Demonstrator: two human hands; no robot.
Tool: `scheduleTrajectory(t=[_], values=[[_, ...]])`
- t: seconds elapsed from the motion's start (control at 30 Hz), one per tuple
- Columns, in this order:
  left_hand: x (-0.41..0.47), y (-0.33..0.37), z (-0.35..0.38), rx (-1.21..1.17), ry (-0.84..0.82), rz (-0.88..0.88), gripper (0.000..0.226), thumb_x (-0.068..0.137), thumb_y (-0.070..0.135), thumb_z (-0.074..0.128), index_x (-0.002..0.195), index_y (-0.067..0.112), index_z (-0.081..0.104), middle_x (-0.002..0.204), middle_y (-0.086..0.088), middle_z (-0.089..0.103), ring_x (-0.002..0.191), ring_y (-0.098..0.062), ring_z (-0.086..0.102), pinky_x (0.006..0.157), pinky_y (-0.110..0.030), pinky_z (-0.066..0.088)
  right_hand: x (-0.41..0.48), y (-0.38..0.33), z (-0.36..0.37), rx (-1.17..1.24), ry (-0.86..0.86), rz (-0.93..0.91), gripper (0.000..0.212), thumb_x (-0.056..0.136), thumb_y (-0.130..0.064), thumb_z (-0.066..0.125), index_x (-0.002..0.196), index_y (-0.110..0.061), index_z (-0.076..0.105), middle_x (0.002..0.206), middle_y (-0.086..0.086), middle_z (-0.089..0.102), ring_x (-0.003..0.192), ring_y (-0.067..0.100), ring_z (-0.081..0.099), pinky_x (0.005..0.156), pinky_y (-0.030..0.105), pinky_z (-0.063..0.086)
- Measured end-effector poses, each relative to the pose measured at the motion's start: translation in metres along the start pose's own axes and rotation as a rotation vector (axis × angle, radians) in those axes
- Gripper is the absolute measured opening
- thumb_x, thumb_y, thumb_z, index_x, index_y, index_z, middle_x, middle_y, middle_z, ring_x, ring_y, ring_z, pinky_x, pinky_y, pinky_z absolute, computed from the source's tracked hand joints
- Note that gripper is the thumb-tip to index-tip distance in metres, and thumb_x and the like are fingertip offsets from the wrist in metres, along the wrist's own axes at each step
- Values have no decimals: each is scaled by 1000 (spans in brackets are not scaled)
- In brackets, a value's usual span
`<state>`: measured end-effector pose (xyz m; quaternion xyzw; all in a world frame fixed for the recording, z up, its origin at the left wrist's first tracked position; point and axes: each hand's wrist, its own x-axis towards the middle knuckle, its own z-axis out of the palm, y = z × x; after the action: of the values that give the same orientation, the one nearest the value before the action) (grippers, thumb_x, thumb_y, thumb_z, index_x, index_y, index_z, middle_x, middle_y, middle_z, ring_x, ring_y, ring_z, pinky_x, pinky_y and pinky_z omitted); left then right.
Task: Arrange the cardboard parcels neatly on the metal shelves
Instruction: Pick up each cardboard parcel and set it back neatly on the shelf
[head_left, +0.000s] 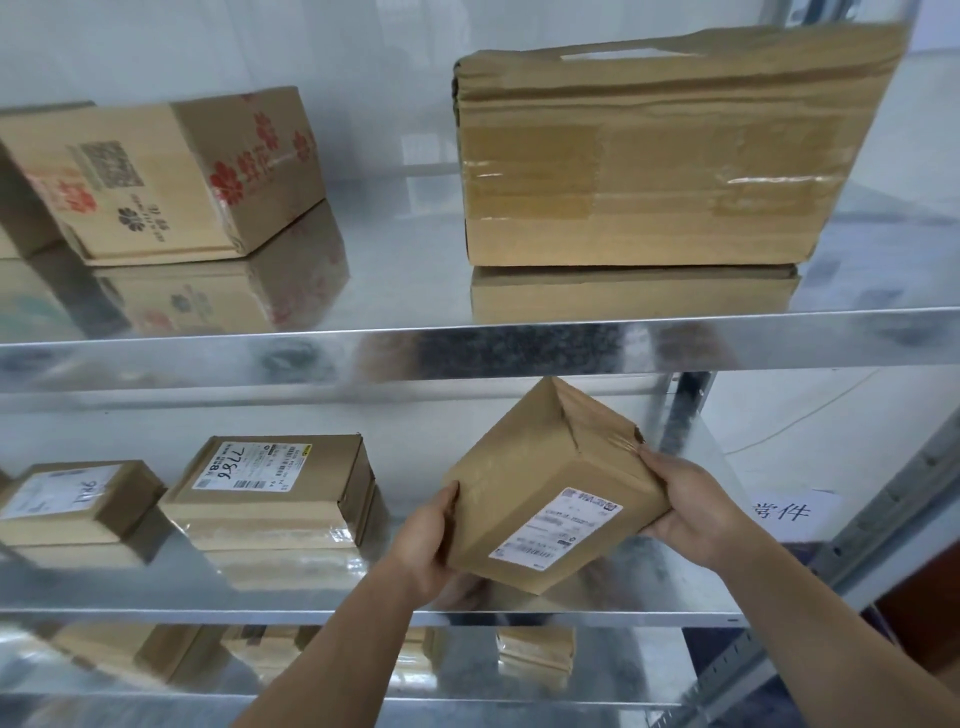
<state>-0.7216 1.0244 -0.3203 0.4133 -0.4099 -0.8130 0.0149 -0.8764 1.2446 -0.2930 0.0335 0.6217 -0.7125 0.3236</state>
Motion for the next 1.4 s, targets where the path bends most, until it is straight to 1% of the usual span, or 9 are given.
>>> scheduleTrajectory(t=[0.07, 0.13, 0.23, 0.33, 0.47, 0.6, 0.7, 0.77, 1.4], values=[[-2, 6, -2, 62, 26, 62, 35, 104, 37, 53, 121, 10, 67, 95, -10, 78, 82, -25, 72, 66, -32, 56, 7, 10, -5, -20, 10, -31, 29, 110, -28, 45, 131, -16, 62, 119, 16, 74, 108, 36, 70, 91, 59, 56], [-3, 12, -3, 158, 57, 124, 31, 103, 35, 56, 117, 11, 69, 88, -6, 78, 86, -24, 70, 71, -34, 53, 12, 15, -8, -174, 75, -118, 28, 109, -25, 48, 135, -25, 59, 119, 10, 73, 110, 35, 70, 96, 59, 56], [-4, 22, -4, 278, 58, 178, 29, 101, 33, 60, 117, 11, 68, 101, -10, 77, 96, -27, 70, 76, -37, 54, 12, 18, -9, -481, 116, -204, 23, 106, -23, 52, 111, -30, 73, 105, 0, 77, 102, 26, 71, 102, 57, 53], [-4, 28, -1, 360, 104, 214, 31, 97, 34, 67, 119, 11, 66, 112, -13, 72, 104, -29, 67, 79, -38, 55, 11, 16, -5, -529, 110, -157, 37, 104, -39, 51, 87, -24, 80, 91, 0, 78, 97, 24, 71, 104, 53, 51], [-5, 29, 1, 443, 130, 246, 32, 95, 37, 68, 115, 13, 66, 108, -9, 71, 100, -24, 67, 84, -37, 56, 12, 12, 4, -311, 28, 16, 56, 98, -69, 46, 112, -22, 74, 106, 5, 79, 107, 26, 72, 107, 48, 50], [-4, 29, 3, 523, 118, 261, 35, 94, 41, 69, 115, 13, 66, 108, -6, 73, 100, -22, 68, 86, -34, 56, 16, 16, 5, -366, -58, 51, 84, 62, -86, 73, 121, -26, 71, 115, -2, 77, 117, 24, 68, 110, 51, 47], [-3, 29, 6, 574, 130, 274, 33, 95, 42, 69, 112, 14, 65, 105, -5, 73, 98, -21, 69, 87, -36, 58, 16, 15, 11, -445, -52, 16, 52, 88, -61, 70, 114, -16, 72, 101, 5, 80, 100, 28, 75, 99, 50, 56], [0, 29, 5, 587, 147, 285, 31, 94, 41, 70, 109, 14, 65, 103, -5, 73, 97, -22, 70, 90, -39, 59, 16, 15, 14, -488, -20, 8, 43, 95, -52, 66, 111, -12, 72, 98, 7, 80, 95, 29, 76, 96, 51, 58], [6, 34, 13, 792, 214, 327, 25, 100, 38, 62, 106, 14, 65, 102, -3, 69, 92, -20, 65, 81, -34, 53, 27, 19, 22, -682, 78, -10, 41, 100, -55, 56, 102, -16, 68, 100, 8, 75, 93, 29, 73, 94, 49, 58]])
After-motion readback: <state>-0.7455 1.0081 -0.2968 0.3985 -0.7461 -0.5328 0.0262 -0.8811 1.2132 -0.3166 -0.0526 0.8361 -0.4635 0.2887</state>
